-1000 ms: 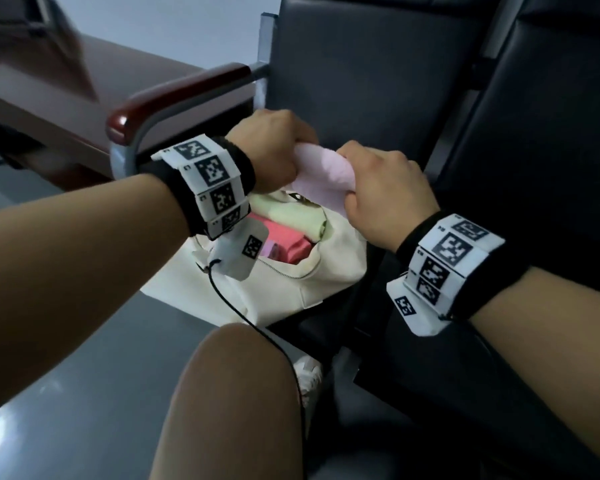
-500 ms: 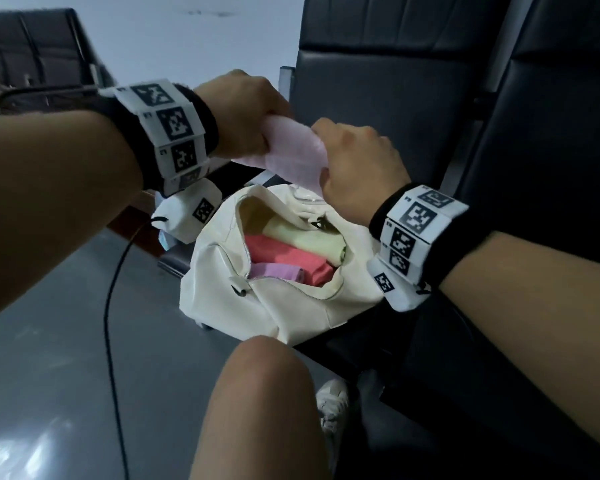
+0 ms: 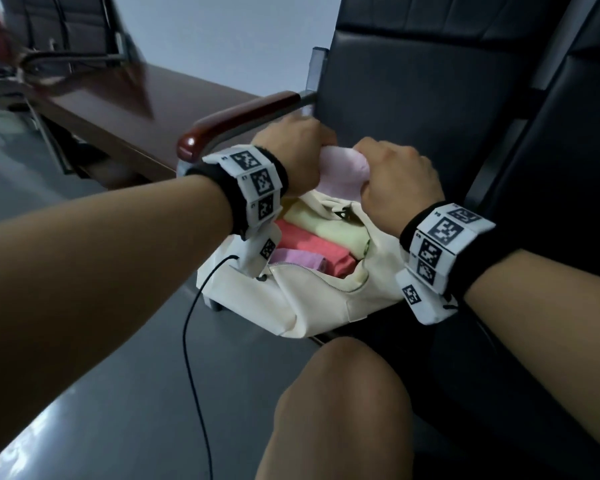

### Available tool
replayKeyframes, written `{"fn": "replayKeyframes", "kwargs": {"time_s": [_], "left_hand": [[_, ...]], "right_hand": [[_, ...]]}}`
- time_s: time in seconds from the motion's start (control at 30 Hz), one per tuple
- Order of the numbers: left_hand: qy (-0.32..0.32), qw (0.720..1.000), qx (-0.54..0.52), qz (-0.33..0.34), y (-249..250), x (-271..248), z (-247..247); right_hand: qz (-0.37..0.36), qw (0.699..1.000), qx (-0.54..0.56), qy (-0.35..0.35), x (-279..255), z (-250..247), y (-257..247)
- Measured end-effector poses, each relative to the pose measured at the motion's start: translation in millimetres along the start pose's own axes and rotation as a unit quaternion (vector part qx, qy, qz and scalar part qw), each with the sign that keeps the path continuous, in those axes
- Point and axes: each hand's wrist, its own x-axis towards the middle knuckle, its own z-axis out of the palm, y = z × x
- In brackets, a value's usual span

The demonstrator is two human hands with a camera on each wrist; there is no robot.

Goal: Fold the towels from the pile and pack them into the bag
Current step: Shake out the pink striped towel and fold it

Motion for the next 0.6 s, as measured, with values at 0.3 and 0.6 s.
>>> {"fn": "replayKeyframes", "kwargs": {"time_s": [0.3,0.6], "left_hand": [[0.109,0.993,0.053,-0.013,-6,1,46],[-0.001,0.999,0.033,-0.001,-37,3,104]], "right_hand": [[-0.014,0.999,0.0,0.031,4,36,-5],[-0.051,0.999,-0.001,0.004,-2,111,-9]]}}
